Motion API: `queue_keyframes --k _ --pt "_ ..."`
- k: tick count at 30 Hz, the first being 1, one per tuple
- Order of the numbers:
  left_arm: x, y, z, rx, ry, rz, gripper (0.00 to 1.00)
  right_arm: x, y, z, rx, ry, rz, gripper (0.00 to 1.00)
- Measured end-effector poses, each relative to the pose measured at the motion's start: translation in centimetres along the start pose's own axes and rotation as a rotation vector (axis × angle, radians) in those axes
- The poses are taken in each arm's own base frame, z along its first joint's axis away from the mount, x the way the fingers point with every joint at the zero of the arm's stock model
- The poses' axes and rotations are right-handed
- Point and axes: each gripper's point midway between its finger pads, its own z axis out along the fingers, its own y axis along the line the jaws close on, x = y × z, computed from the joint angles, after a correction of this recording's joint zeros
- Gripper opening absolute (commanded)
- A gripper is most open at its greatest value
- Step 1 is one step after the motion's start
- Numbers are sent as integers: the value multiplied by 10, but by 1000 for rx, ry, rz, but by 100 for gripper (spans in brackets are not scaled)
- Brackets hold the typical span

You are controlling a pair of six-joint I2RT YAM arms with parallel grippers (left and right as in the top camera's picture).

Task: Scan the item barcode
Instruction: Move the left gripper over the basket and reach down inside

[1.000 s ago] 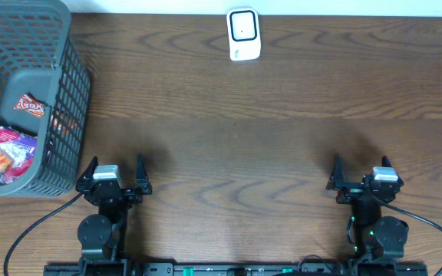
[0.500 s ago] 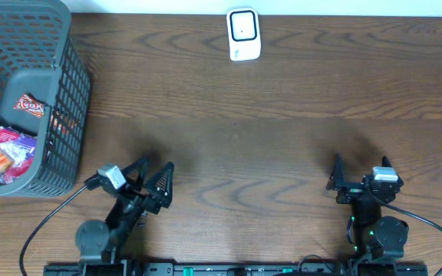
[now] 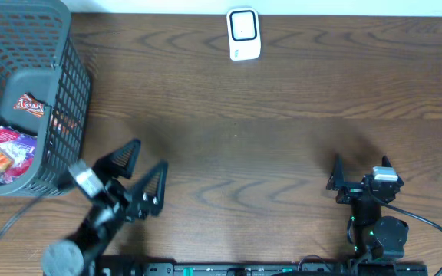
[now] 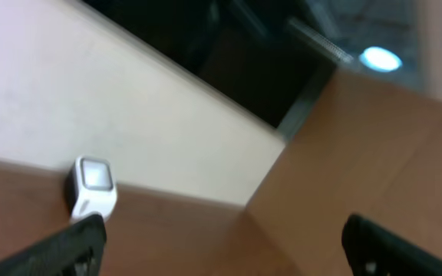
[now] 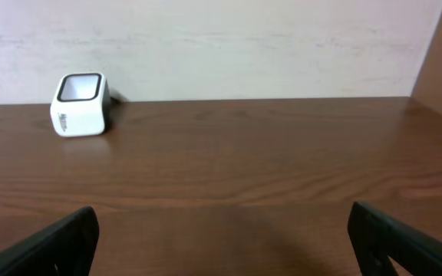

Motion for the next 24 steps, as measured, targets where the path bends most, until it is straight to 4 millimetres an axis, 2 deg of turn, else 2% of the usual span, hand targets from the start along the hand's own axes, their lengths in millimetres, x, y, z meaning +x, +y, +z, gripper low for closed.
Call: queue_keyframes --k 4,9,16,20,24 --pt "-18 11 27 -177 177 -57 98 0 0 0 0 -1 0 99" --pt "-45 14 59 -298 395 0 98 0 0 0 0 0 0 99" --pt "-119 1 106 -308 403 247 98 0 0 0 0 -1 0 99" --pt "-160 21 115 -444 351 325 98 0 0 0 0 0 0 99" --pt "-203 66 110 -649 295 364 98 0 0 0 0 -1 0 99"
